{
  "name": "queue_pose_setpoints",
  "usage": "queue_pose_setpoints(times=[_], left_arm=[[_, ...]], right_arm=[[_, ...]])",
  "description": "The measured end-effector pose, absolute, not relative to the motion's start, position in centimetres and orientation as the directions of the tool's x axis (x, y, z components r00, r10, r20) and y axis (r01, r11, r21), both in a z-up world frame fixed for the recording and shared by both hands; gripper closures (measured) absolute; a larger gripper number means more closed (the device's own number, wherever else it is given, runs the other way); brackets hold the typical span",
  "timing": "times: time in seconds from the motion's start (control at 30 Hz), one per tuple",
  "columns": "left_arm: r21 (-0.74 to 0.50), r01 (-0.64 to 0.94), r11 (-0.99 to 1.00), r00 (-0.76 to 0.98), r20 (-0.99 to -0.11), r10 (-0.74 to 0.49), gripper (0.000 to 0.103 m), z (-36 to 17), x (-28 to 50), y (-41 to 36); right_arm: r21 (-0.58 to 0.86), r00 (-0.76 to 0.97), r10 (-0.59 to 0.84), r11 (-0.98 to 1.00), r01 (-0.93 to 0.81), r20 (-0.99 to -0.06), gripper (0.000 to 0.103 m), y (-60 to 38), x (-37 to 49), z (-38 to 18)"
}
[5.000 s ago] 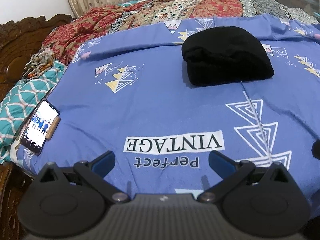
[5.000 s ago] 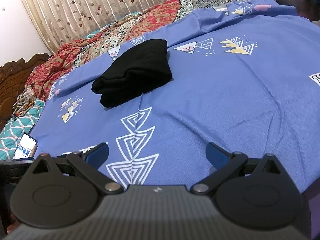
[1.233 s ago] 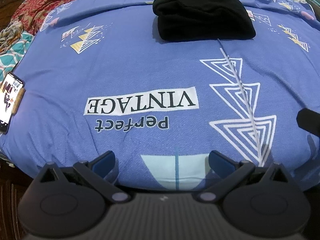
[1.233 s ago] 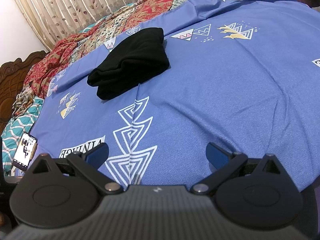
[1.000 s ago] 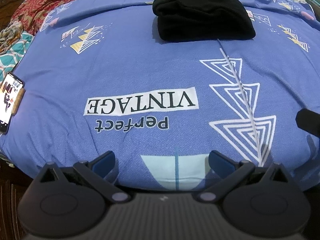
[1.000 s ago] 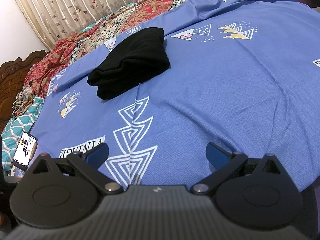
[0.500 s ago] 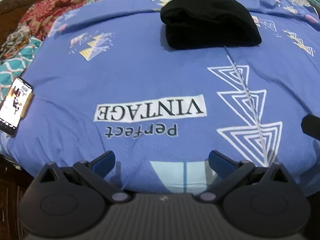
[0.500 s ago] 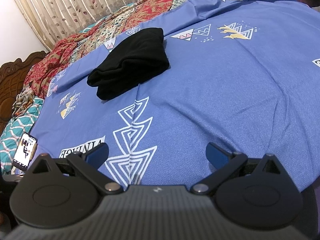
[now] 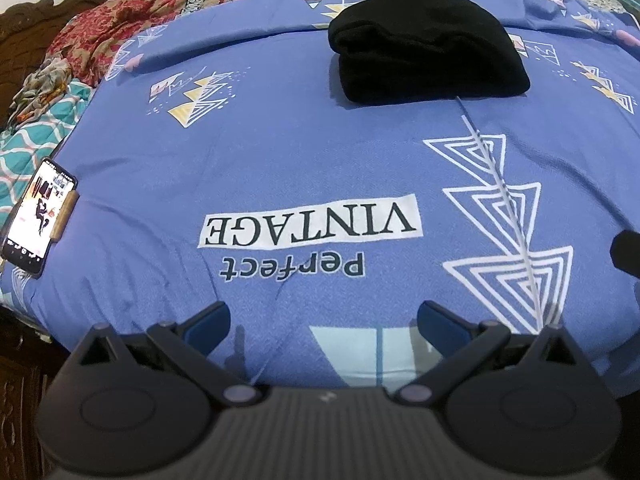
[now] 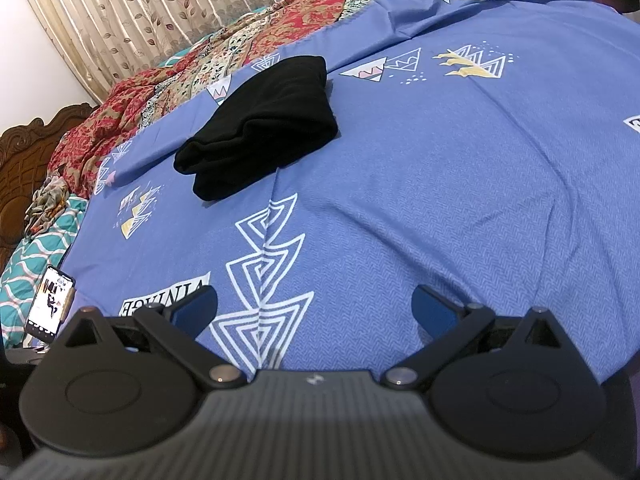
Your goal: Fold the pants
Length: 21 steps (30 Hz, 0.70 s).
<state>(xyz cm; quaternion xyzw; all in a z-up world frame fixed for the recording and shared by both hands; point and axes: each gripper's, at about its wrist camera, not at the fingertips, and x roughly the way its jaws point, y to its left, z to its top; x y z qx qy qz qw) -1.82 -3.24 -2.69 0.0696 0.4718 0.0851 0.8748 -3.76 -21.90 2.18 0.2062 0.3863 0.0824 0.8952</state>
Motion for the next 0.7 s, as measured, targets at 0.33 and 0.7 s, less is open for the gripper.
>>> queue_pose_setpoints(times=[0.33, 0.7], left_arm=[[0.211, -0.111, 0.971, 0.545, -0.805, 0.237, 0.0, -2.56, -1.75, -2.96], [0.22, -0.112, 0.969, 0.552, -0.797, 0.245, 0.0, -2.47, -1.83, -3.05]], right_arm=[[0.434, 0.687, 0.308, 0.901, 0.012, -0.658, 0.0, -21.87, -3.79, 2.17], [0.434, 0.687, 0.308, 0.901, 0.012, -0.658, 0.0, -21.99, -3.72, 2.15]])
